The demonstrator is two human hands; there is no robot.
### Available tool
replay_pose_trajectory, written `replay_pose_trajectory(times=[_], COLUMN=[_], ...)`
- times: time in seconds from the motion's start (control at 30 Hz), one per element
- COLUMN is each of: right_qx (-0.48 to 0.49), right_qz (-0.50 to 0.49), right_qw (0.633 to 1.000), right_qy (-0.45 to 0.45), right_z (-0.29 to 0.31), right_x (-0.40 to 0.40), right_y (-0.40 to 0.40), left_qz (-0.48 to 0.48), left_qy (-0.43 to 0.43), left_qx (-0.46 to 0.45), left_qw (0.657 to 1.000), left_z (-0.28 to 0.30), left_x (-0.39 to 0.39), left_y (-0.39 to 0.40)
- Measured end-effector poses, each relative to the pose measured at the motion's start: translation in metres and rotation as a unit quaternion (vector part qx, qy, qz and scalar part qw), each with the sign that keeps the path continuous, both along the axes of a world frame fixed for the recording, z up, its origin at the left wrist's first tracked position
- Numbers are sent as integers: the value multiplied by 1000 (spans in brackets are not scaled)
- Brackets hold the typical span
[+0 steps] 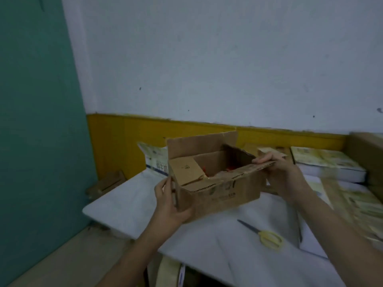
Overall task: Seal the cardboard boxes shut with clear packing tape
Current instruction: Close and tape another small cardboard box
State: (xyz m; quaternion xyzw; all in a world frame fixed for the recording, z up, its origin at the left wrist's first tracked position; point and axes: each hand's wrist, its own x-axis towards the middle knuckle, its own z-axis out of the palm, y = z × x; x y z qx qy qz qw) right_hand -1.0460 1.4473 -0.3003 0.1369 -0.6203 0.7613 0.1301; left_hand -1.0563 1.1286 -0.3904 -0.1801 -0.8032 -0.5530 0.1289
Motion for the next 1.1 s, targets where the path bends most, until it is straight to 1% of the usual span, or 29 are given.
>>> replay_pose_trajectory(times=[0.03, 0.07, 0.13, 0.17, 0.2, 0.23, 0.27, 0.33, 0.37, 0.4, 0.43, 0.5, 0.53, 0.57, 0.63, 0.7, 0.73, 0.8, 0.83, 0.9, 0.97, 1.0, 1.03, 1.07, 1.1], right_qx=[-31, -57, -100, -111, -113, -108, -96, -71, -68, -73, -84, -112, -114, -93, 24, 148, 171, 155, 129, 75, 63, 91, 146, 207, 261], right_qz=[10, 22, 48, 54, 55, 51, 43, 24, 15, 16, 27, 53, 56, 36, -63, -148, -175, -218, -235, -267, -295, -318, -353, -388, -410], right_qw=[999, 997, 992, 989, 988, 989, 991, 995, 996, 996, 995, 990, 990, 992, 995, 977, 969, 963, 962, 956, 946, 937, 919, 896, 874], right_qy=[-24, -41, -67, -80, -87, -89, -85, -72, -63, -55, -50, -63, -69, -71, -68, -51, -42, -43, -58, -100, -118, -113, -97, -61, -4], right_z=[-15, -30, -56, -65, -72, -75, -76, -77, -79, -82, -84, -87, -89, -89, -90, -92, -93, -92, -91, -90, -92, -92, -90, -88, -84], right_x=[2, 3, 4, 5, 6, 6, 5, 7, 7, 9, 11, 15, 16, 16, 12, 7, 2, -8, -15, -31, -43, -44, -42, -36, -27], right_y=[-3, -4, -6, -7, -7, -8, -10, -17, -20, -22, -23, -23, -22, -22, -22, -22, -21, -20, -20, -19, -20, -23, -28, -33, -38], left_qz=[7, 17, 8, 2, 9, 15, 11, 20, 38, 57, 69, 100, 112, 117, 117, 137, 147, 138, 120, 76, 32, 33, 49, 65, 74], left_qy=[11, 2, -44, -67, -99, -127, -135, -180, -200, -206, -194, -172, -168, -170, -161, -121, -79, 46, 89, 138, 171, 181, 187, 195, 207], left_qx=[-5, -25, -57, -52, -14, 52, 109, 216, 243, 240, 207, 92, 51, 34, 37, 28, 22, -20, -52, -136, -190, -197, -194, -192, -197], left_qw=[1000, 1000, 997, 996, 995, 990, 985, 959, 949, 947, 956, 976, 978, 978, 979, 983, 986, 989, 987, 978, 966, 963, 962, 960, 956], left_z=[-14, -27, -41, -40, -41, -36, -32, -17, -6, -2, -2, -3, -2, -2, -4, -10, -14, -21, -26, -39, -46, -47, -45, -40, -35], left_x=[13, 21, 31, 34, 34, 35, 38, 39, 38, 34, 33, 31, 30, 28, 26, 27, 28, 30, 30, 28, 26, 24, 23, 20, 16], left_y=[-2, -5, -13, -15, -17, -19, -23, -20, -12, -7, -5, 1, 4, 7, 15, 21, 21, 15, 8, -9, -14, -13, -11, -8, -5])
